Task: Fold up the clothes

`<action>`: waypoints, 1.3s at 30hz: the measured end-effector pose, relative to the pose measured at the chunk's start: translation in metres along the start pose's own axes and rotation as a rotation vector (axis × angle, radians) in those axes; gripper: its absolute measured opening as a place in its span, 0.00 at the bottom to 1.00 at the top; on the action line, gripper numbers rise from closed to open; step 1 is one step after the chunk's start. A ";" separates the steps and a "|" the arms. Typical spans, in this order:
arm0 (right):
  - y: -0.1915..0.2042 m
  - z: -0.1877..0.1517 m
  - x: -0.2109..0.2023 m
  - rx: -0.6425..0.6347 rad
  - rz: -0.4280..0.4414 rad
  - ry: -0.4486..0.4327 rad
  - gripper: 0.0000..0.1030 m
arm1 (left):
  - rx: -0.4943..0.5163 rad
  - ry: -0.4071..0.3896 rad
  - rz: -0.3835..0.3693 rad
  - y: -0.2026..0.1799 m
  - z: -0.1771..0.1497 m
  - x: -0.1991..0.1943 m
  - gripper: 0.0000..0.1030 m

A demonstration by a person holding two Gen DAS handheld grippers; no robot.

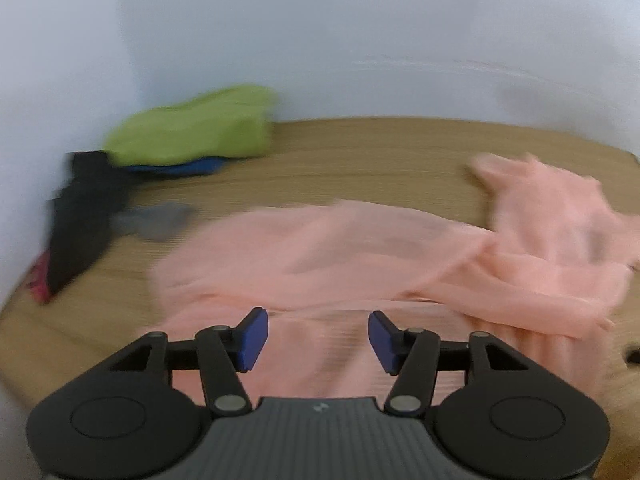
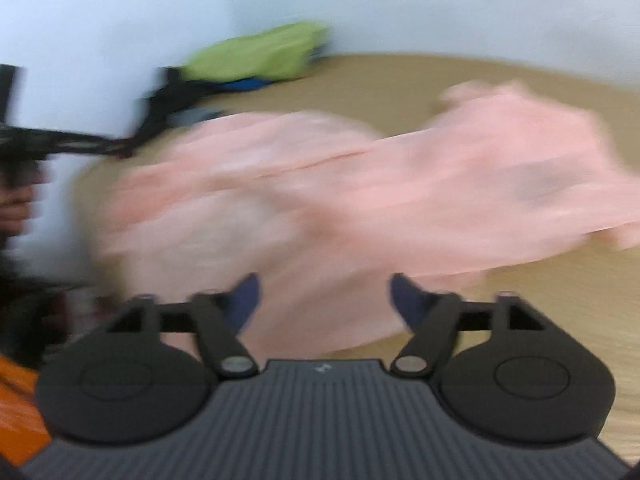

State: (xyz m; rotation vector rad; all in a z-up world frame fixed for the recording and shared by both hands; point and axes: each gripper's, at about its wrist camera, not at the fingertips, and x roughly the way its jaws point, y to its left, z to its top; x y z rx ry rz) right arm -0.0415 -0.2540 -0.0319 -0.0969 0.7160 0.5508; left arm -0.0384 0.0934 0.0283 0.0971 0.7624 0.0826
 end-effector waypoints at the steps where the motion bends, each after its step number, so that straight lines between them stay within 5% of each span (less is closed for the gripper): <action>1: -0.010 -0.002 0.002 -0.034 -0.069 -0.001 0.76 | 0.016 0.011 -0.037 -0.008 0.001 0.008 0.56; 6: -0.020 -0.004 0.043 -0.247 -0.247 0.057 0.76 | 0.090 0.065 -0.197 -0.040 0.005 0.044 0.56; 12: -0.037 0.010 0.086 -0.261 -0.202 0.127 0.73 | 0.175 0.127 -0.246 -0.068 0.002 0.067 0.56; 13: -0.038 0.013 0.091 -0.238 -0.188 0.136 0.56 | 0.176 0.144 -0.248 -0.072 0.002 0.074 0.56; 14: -0.039 0.017 0.096 -0.214 -0.174 0.145 0.12 | 0.175 0.156 -0.243 -0.073 0.002 0.079 0.56; 15: -0.042 0.026 0.094 -0.174 -0.147 0.136 0.01 | 0.171 0.165 -0.241 -0.072 0.001 0.082 0.56; 18: -0.048 0.064 0.076 -0.105 -0.094 0.051 0.05 | 0.143 0.200 -0.231 -0.068 -0.003 0.091 0.56; 24: -0.080 0.183 0.076 -0.195 -0.106 -0.129 0.05 | 0.064 0.267 -0.153 -0.050 -0.003 0.107 0.56; 27: -0.100 0.252 0.107 -0.283 -0.271 -0.224 0.04 | 0.030 0.284 -0.100 -0.041 -0.002 0.112 0.58; 32: -0.156 0.367 0.161 -0.066 -0.658 -0.465 0.13 | 0.028 0.278 0.011 -0.038 0.009 0.121 0.59; 33: -0.164 0.374 0.169 -0.010 -0.652 -0.448 0.19 | 0.041 0.272 0.040 -0.038 0.012 0.122 0.59; 35: -0.175 0.374 0.182 0.076 -0.581 -0.382 0.45 | 0.051 0.262 0.075 -0.036 0.016 0.125 0.59; 39: -0.166 0.311 0.189 0.002 -0.484 -0.284 0.64 | 0.031 0.245 0.079 -0.032 0.024 0.127 0.59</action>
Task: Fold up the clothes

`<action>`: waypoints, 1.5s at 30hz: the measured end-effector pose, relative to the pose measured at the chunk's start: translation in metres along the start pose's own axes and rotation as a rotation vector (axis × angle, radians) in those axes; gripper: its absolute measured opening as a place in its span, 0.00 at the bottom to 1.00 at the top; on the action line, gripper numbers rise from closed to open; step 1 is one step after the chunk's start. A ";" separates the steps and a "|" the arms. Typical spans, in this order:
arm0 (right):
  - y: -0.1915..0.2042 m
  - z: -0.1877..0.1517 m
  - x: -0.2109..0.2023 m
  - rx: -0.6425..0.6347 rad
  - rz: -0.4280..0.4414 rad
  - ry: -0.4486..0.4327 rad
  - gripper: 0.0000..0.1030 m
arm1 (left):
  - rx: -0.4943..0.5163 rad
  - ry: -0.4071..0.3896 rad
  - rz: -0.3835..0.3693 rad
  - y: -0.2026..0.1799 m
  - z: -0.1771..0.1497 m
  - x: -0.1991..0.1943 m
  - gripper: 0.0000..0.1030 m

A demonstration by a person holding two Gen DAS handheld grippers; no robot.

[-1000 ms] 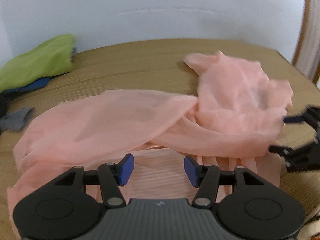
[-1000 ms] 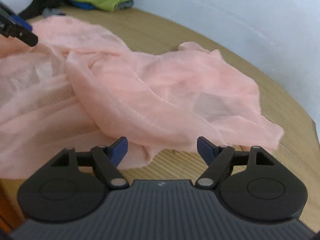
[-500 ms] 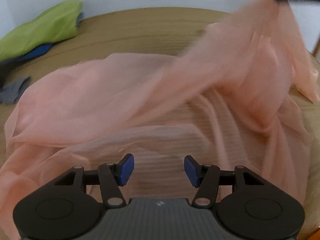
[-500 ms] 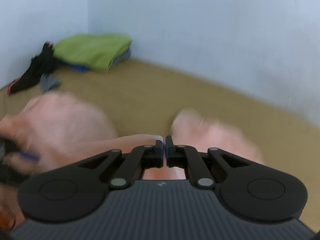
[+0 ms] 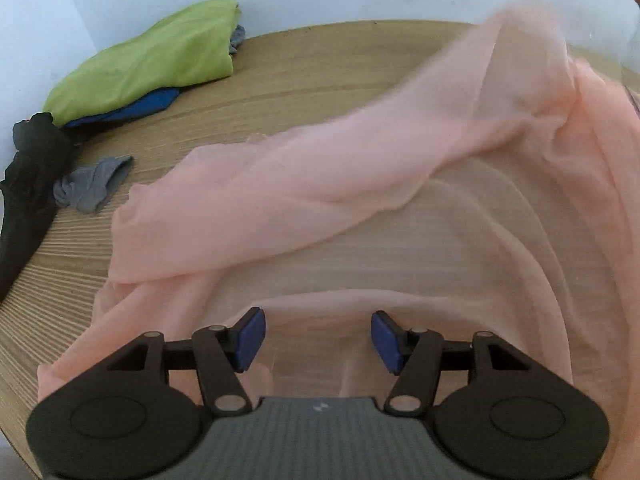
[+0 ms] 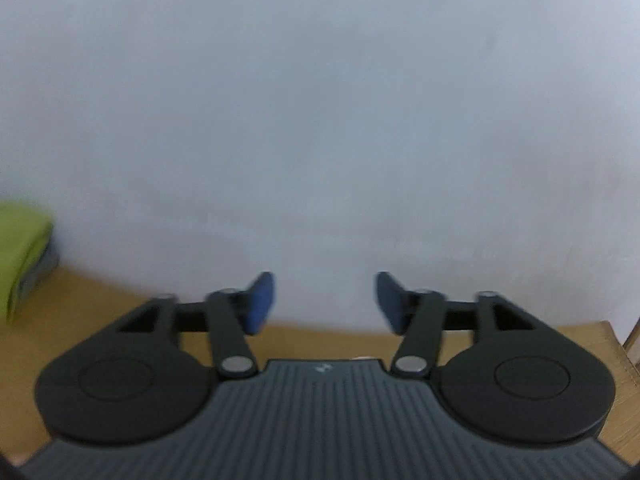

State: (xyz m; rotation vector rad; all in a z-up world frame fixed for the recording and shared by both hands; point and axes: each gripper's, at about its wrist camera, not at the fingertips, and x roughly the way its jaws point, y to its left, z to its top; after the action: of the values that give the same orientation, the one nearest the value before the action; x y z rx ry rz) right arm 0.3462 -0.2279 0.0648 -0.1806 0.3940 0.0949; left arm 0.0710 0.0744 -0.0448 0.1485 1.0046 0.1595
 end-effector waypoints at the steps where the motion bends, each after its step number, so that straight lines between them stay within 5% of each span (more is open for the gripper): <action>1: 0.002 -0.018 -0.008 -0.051 0.020 0.023 0.64 | -0.002 -0.004 0.000 -0.003 0.004 0.001 0.59; 5: -0.007 -0.094 -0.063 -0.165 0.020 0.060 0.64 | 0.014 -0.020 -0.026 -0.015 0.011 0.000 0.59; 11: -0.074 -0.209 -0.133 0.098 -0.103 0.295 0.64 | 0.077 -0.058 -0.132 -0.034 0.012 -0.010 0.59; 15: -0.093 -0.254 -0.169 0.191 -0.176 0.380 0.64 | 0.146 -0.084 -0.256 -0.061 0.012 -0.025 0.59; 23: -0.103 -0.237 -0.156 0.187 -0.100 0.323 0.64 | 0.290 -0.162 -0.355 -0.126 0.004 -0.069 0.61; 27: -0.097 -0.223 -0.118 0.115 0.007 0.276 0.64 | 0.251 -0.139 -0.327 -0.148 -0.003 -0.073 0.61; 33: -0.091 -0.233 -0.091 -0.008 0.212 0.320 0.64 | 0.120 -0.098 -0.243 -0.182 -0.007 -0.085 0.61; 34: -0.093 -0.233 -0.090 -0.011 0.247 0.311 0.59 | 0.111 -0.098 -0.238 -0.184 -0.009 -0.090 0.61; 37: -0.104 -0.230 -0.090 -0.015 0.346 0.302 0.09 | 0.074 -0.091 -0.207 -0.211 -0.007 -0.098 0.61; 45: -0.138 -0.208 -0.112 -0.089 0.509 0.247 0.09 | 0.081 -0.075 -0.169 -0.258 0.000 -0.110 0.61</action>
State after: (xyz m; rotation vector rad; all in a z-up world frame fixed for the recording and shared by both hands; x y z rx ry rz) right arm 0.1833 -0.4096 -0.0583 -0.1772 0.6766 0.5964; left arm 0.0301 -0.2001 -0.0044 0.1412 0.9442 -0.0409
